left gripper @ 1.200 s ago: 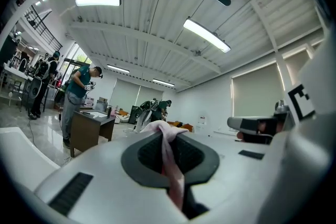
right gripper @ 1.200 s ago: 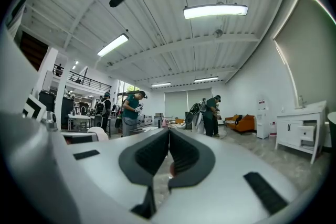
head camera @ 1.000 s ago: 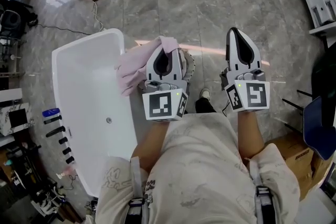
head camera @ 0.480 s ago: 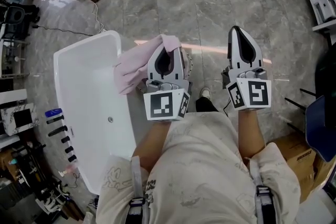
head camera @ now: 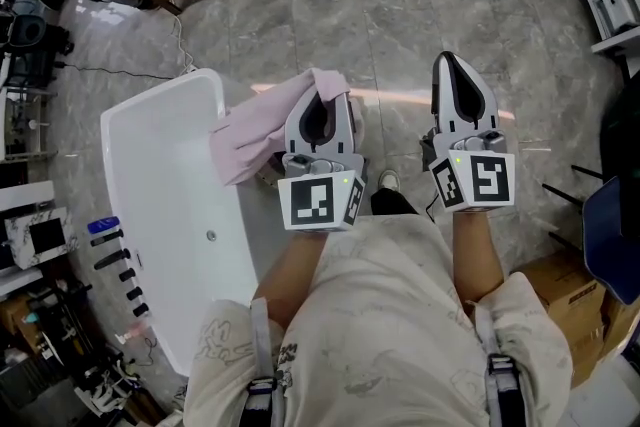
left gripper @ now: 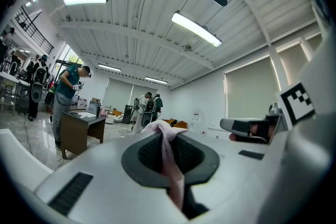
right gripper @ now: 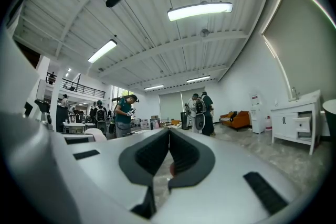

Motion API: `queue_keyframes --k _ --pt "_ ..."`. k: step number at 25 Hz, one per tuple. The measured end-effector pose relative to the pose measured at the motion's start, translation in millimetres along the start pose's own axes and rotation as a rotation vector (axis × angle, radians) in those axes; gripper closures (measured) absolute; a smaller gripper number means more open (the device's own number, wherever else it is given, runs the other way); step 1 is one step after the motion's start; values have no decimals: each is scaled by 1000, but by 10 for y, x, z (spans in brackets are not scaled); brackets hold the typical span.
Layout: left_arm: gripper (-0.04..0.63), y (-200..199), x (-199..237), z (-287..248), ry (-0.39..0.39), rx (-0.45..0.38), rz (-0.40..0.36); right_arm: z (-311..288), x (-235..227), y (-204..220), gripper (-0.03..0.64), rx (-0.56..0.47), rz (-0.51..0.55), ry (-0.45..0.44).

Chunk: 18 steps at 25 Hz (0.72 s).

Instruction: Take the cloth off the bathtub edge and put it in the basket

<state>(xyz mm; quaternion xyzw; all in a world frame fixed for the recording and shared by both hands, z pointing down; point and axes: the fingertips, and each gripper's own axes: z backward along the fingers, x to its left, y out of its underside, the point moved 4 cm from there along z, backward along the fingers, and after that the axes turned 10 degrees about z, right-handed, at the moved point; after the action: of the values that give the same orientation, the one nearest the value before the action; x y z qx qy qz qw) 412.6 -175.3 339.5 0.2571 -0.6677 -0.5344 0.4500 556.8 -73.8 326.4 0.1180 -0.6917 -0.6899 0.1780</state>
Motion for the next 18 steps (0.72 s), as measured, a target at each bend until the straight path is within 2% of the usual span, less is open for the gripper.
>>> queue_keyframes --k 18 --pt "581 194 -408 -275 30 7 12 138 -553 124 627 5 -7 46"
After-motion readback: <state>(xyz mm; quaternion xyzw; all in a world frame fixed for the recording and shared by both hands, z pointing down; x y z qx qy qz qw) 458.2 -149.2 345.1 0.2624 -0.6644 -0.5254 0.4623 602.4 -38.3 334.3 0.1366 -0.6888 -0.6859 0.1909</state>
